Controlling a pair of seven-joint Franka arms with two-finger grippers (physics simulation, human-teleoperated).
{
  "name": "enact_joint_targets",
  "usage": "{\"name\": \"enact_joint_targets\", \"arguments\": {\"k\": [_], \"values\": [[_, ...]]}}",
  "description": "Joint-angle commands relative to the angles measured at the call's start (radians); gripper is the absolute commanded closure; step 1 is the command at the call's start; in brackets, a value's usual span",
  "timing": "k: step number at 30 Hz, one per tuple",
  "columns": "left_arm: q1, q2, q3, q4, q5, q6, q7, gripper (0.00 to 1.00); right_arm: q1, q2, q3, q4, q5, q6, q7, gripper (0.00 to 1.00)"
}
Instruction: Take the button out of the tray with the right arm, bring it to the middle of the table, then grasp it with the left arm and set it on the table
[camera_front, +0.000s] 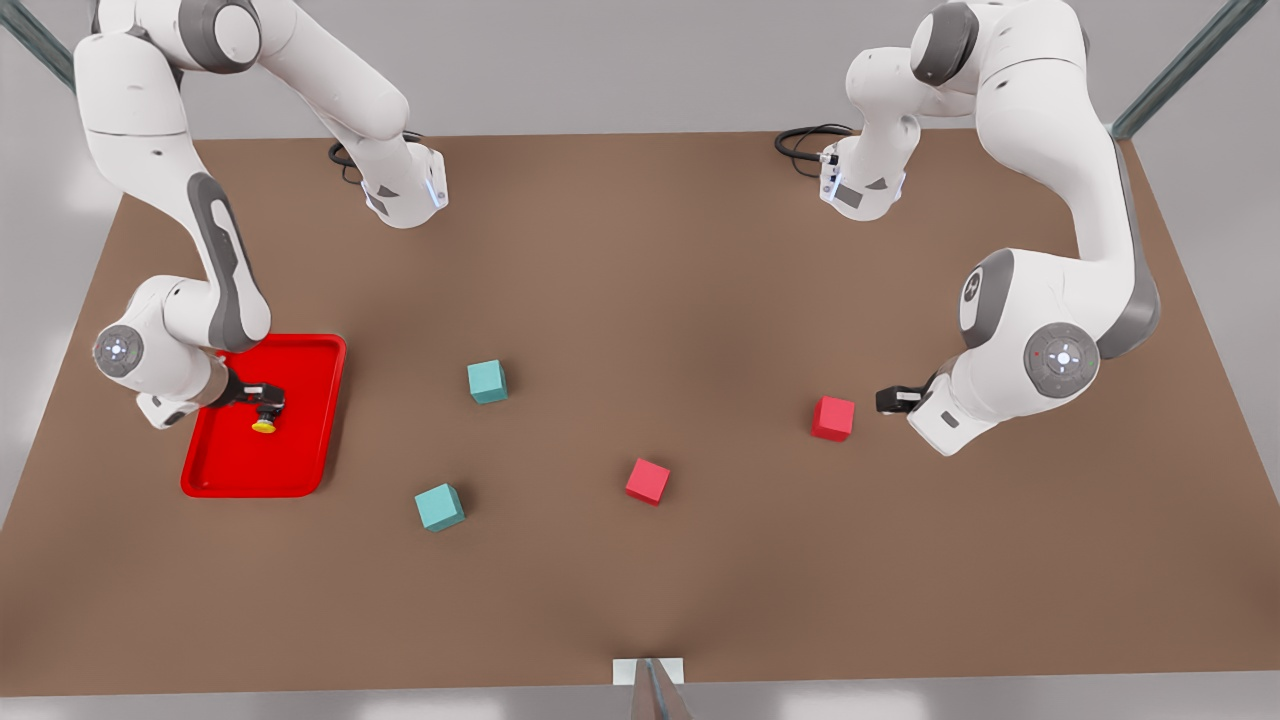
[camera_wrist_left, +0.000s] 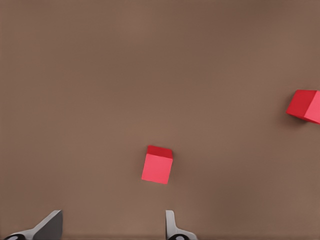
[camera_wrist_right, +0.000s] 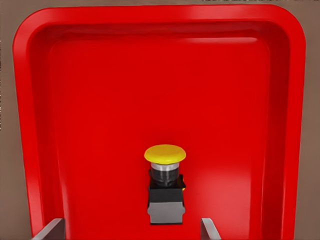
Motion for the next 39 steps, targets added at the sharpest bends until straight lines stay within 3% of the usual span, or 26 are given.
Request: {"name": "enact_joint_targets", "arguments": {"k": [1, 15, 17, 19, 23, 39], "values": [[0.002, -0.005, 0.000, 0.001, 0.000, -0.003, -0.021, 0.00, 0.004, 0.003, 0.000, -0.020, -0.009, 0.123, -0.067, 0.00], [0.012, -0.038, 0.004, 0.012, 0.006, -0.075, -0.020, 0.00, -0.080, 0.059, 0.000, -0.066, -0.089, 0.183, -0.055, 0.00], [0.024, -0.040, 0.008, 0.030, 0.001, -0.072, -0.026, 0.00, -0.087, 0.059, 0.007, -0.102, -0.083, 0.232, 0.094, 0.00], [0.010, -0.038, -0.002, 0.032, 0.004, -0.063, -0.021, 0.00, -0.149, 0.057, 0.086, -0.109, -0.082, 0.223, 0.159, 0.00], [0.019, -0.023, -0.037, 0.046, -0.033, -0.060, -0.023, 0.00, -0.182, 0.059, 0.112, -0.115, -0.078, 0.227, 0.226, 0.00], [0.022, -0.012, -0.034, 0.043, -0.022, -0.043, -0.023, 0.00, -0.209, 0.096, 0.112, -0.122, -0.125, 0.253, 0.212, 0.00]]}}
